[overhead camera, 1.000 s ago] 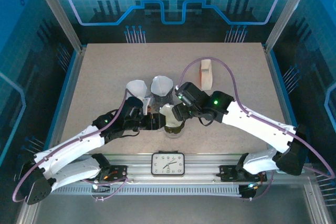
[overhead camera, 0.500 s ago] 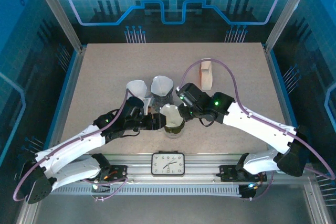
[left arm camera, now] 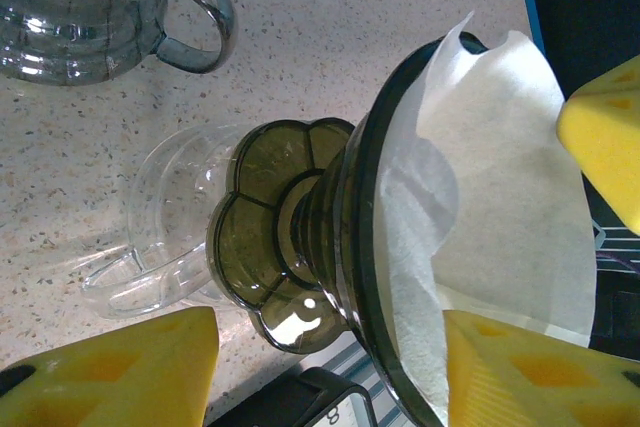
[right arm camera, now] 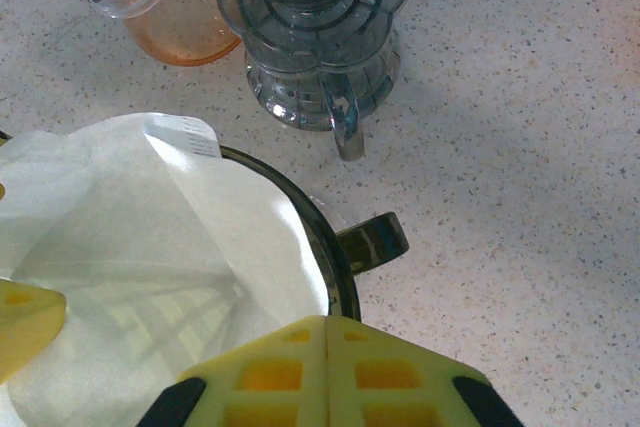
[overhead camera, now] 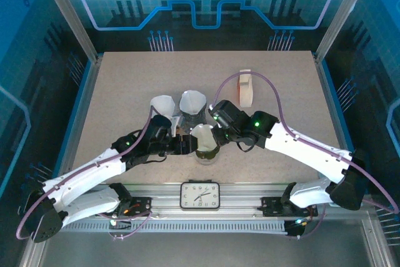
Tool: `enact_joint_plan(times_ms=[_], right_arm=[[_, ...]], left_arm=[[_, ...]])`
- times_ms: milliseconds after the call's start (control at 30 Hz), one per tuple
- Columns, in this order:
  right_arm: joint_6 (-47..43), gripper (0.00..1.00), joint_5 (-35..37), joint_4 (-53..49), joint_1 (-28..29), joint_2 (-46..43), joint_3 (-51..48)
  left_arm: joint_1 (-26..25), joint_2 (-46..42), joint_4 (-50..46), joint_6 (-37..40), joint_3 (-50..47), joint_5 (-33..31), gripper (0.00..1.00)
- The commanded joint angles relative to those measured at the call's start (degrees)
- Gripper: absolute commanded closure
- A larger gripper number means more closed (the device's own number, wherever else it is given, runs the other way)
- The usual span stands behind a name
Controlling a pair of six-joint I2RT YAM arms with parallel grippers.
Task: Place the coffee filter in the dripper
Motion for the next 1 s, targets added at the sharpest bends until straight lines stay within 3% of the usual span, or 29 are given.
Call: enact_joint_plan(times_ms=[0,67,167,467,967], right_arm=[[-0.2,0.78,0.83,-0.04,0.71,-0.28,0.3],[-0.26,0.51,2.12,-0.12,0.78,-1.22,0.92],[-0.43,0.36,2.43,-0.12,0.53,-0.96,1.46],[-1.44,0.31,-1.3,-1.14,-0.74,7.51,4.23],[-1.71,0.31,-3.14,-0.67,-1.86,11.98,1.64]], left_arm=[[0.44,0.08,-0.61,0.76,0.94,-0.11,0.4],[0.48,0.1,-0.59,0.65,0.85,-0.07,0.4],[0.43,0.01,-0.53,0.65,0.78,-0.07,0.4],[0.67,0.0,-0.68,0.65,0.77,-0.05,0.39],[0.7,0.28,-0.26,0.48,0.7,0.28,0.39]])
